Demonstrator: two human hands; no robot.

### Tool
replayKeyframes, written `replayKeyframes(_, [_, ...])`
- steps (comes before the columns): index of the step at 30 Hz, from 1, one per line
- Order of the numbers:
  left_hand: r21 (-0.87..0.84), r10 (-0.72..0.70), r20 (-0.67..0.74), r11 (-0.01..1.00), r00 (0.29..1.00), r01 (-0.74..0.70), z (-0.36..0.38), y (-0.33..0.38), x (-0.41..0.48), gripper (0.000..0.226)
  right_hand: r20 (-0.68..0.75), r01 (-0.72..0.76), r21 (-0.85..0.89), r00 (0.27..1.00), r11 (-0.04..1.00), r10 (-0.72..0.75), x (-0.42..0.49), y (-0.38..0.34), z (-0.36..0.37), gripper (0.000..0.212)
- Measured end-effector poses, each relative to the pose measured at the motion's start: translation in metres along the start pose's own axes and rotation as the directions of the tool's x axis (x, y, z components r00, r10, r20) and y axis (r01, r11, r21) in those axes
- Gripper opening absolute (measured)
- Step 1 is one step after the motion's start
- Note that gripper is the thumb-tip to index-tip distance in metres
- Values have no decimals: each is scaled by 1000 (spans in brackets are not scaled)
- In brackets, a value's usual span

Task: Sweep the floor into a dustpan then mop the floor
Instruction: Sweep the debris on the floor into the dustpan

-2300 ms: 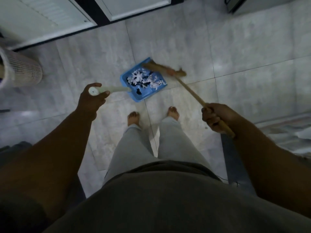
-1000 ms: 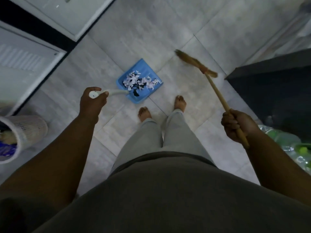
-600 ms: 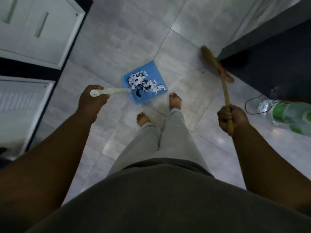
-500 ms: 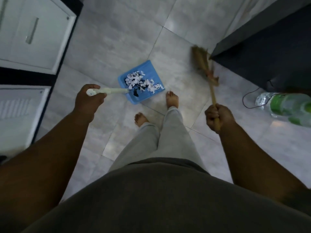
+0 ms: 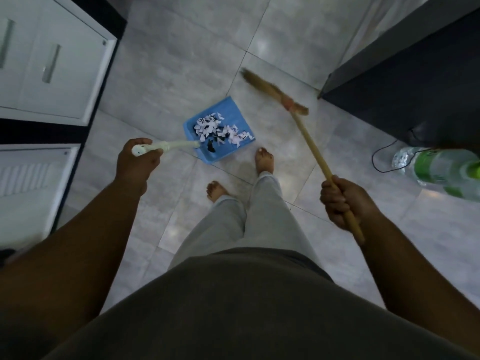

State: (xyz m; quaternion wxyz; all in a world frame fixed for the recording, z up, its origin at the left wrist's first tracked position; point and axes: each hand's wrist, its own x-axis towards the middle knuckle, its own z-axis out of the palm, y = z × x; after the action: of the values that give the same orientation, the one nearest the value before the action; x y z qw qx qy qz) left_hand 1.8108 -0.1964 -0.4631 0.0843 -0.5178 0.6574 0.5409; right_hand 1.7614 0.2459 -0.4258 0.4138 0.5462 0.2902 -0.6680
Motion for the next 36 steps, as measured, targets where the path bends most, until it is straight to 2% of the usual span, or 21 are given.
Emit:
replayKeyframes(3, [-72,-22,-23,997,999,20,-5,-2,-1,25,-56,64,-16,996,998,-64,15,-33,12,37])
replayKeyframes(6, [-98,-46,-58,994,997,40,-10,-7,-3,23,-108,64,-11,992,998,-65,34,-42,28,38])
replayKeyframes(14, [-149,-76,-111,987,991,59,-18,-18,-1,24,-21,-193,-148,981,970,192,34,12,44,39])
replayKeyframes(17, [-204,-99,-140,977,985,69,-25,-17,-2,27,2,-223,-241,973,945,230,15,2,51,37])
replayKeyframes(19, [-234,-117,-165,969,979,77,-33,-17,-2,29,-9,-195,-281,980,940,200,10,-15,68,37])
replayKeyframes(25, [-365,-198,-252,926,947,96,-60,-29,-8,29,16,-9,-504,1000,864,20,40,-104,183,35])
replayKeyframes(28, [-427,-243,-319,900,916,90,-70,-39,-12,28,57,50,-536,998,843,-23,71,-128,262,35])
replayKeyframes(32, [-509,-326,-402,856,856,87,-82,-48,-11,26,119,199,-689,979,697,-163,113,-131,352,35])
replayKeyframes(35, [-576,-375,-430,814,821,70,-87,-55,-5,23,130,145,-588,988,795,-85,148,-117,400,34])
replayKeyframes(36, [-592,-384,-439,804,812,60,-87,-58,-3,22,105,110,-595,993,797,-59,159,-110,410,33])
